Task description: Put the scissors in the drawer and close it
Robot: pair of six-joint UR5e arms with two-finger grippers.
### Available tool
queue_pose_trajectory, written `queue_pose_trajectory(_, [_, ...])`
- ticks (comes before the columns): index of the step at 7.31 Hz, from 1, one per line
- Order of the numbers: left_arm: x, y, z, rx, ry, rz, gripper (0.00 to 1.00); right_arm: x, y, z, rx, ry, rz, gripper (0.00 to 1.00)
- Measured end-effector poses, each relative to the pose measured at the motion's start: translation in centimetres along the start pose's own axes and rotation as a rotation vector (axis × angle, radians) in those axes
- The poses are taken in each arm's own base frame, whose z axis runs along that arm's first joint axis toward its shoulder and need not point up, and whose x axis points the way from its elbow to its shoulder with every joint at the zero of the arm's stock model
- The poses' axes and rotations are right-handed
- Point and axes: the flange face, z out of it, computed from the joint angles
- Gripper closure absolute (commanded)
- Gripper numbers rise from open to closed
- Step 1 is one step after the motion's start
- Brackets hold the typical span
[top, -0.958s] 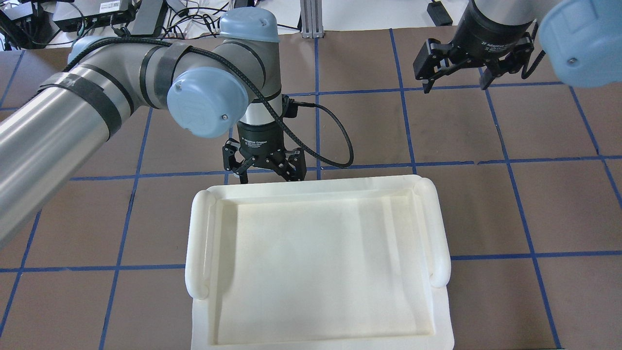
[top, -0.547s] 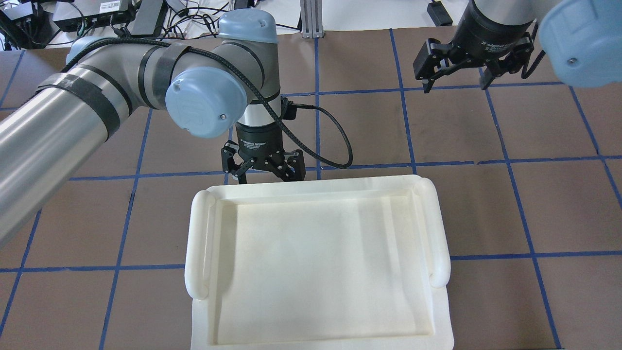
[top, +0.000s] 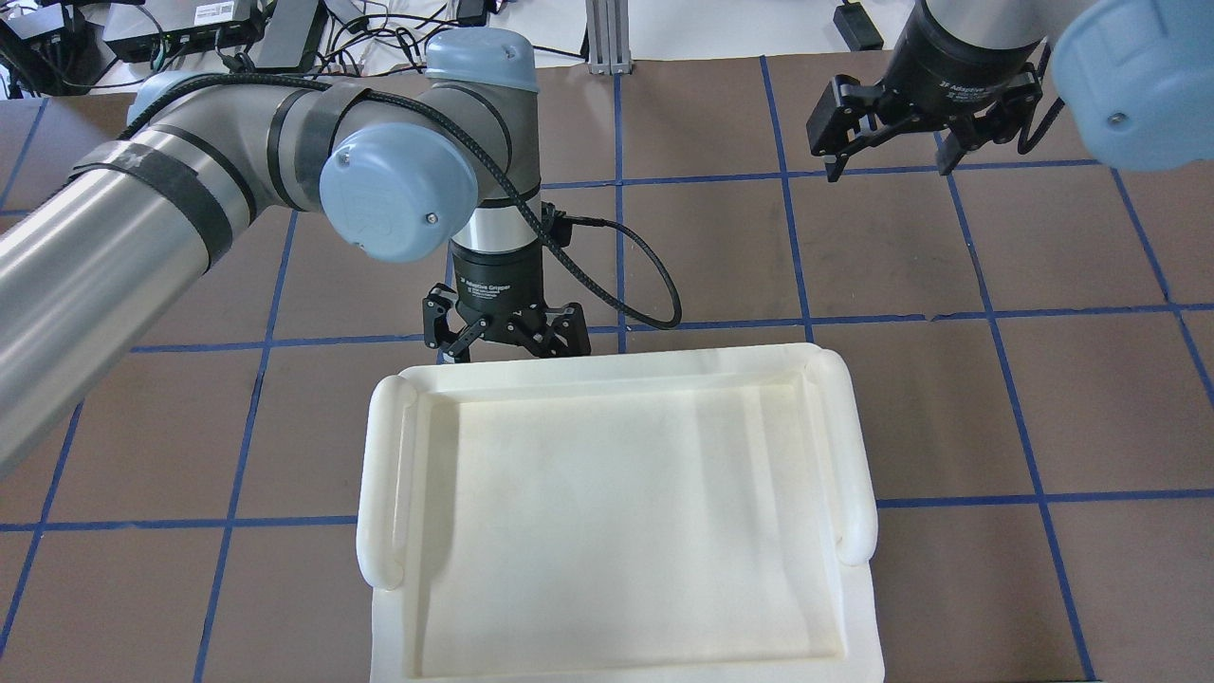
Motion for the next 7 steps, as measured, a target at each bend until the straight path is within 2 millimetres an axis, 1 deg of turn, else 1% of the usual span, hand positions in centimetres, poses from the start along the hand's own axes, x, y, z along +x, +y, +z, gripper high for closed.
queue_pose_trajectory(1, [-0.2, -0.1, -1.2, 0.031, -0.005, -0.001, 0.00, 0.0, 0.0, 0.0, 0.000, 0.000, 0.000, 0.00])
queue_pose_trajectory(2, [-0.4, -0.1, -3.2, 0.075, -0.019, -0.001, 0.00, 0.0, 0.0, 0.0, 0.001, 0.000, 0.000, 0.00])
queue_pose_trajectory(3, [-1.1, 0.2, -5.8, 0.133, -0.031, -0.011, 0.00, 0.0, 0.0, 0.0, 0.001, 0.000, 0.000, 0.00])
queue_pose_trajectory(4, [-2.9, 0.7, -8.8, 0.202, -0.024, -0.040, 0.00, 0.0, 0.0, -0.1, 0.001, 0.000, 0.000, 0.00])
queue_pose_trajectory(5, [-5.6, 1.7, -11.7, 0.276, -0.010, -0.080, 0.00, 0.0, 0.0, -0.1, 0.001, 0.000, 0.000, 0.00])
queue_pose_trajectory(6, [-8.2, 3.6, -14.5, 0.365, -0.006, -0.119, 0.00, 0.0, 0.0, -0.1, 0.001, 0.000, 0.000, 0.00])
queue_pose_trajectory(7, [-9.9, 5.9, -16.7, 0.446, -0.020, -0.152, 0.00, 0.0, 0.0, -0.1, 0.001, 0.000, 0.000, 0.00])
